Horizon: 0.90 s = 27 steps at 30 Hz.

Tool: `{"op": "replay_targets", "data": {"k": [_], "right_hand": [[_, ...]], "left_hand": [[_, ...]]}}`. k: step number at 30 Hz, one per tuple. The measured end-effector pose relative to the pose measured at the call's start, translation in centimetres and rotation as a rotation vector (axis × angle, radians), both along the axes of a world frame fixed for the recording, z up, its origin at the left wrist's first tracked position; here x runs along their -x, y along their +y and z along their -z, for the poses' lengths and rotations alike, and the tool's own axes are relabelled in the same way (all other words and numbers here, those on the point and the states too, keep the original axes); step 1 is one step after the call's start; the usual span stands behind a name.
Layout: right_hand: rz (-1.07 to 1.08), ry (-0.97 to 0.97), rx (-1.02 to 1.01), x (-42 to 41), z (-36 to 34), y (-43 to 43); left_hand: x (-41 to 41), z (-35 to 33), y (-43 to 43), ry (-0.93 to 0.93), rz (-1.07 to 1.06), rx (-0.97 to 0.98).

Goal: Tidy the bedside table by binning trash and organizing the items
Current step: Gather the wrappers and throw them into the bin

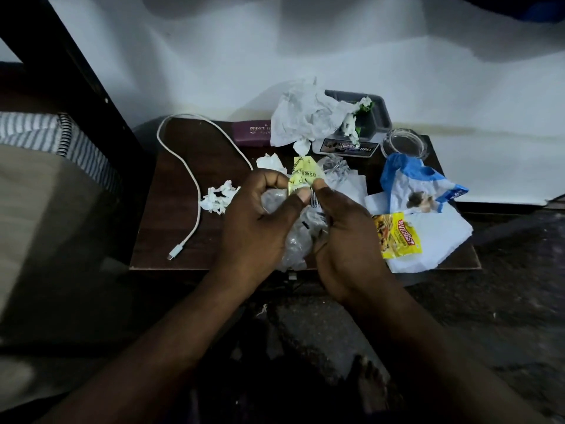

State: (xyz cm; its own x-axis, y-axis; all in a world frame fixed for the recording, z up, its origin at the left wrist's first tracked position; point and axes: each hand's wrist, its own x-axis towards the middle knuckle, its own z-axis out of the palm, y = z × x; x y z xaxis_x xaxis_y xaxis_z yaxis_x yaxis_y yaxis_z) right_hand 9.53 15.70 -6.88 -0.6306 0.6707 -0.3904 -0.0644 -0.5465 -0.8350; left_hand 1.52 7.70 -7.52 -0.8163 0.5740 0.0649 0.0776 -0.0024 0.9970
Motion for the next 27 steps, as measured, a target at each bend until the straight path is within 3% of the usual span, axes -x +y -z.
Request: {"op": "replay_targets", "data": {"k": [10,16,27], "right_hand": [[0.265,-0.01,-0.195,0.8,1.0,2.4],[0.246,-0.035,-0.186,0.0,1.8,2.6],[0.209,-0.029,-0.152,-1.2,0.5,2.1]], "left_hand": [[0.8,-0.3,1.0,-0.13,0.02,0.06],[-0.3,-0.8,1.5,-0.112,0.041,0.154],[-1.5,0.2,1.6,-0.221,0.221,0.087]]}}
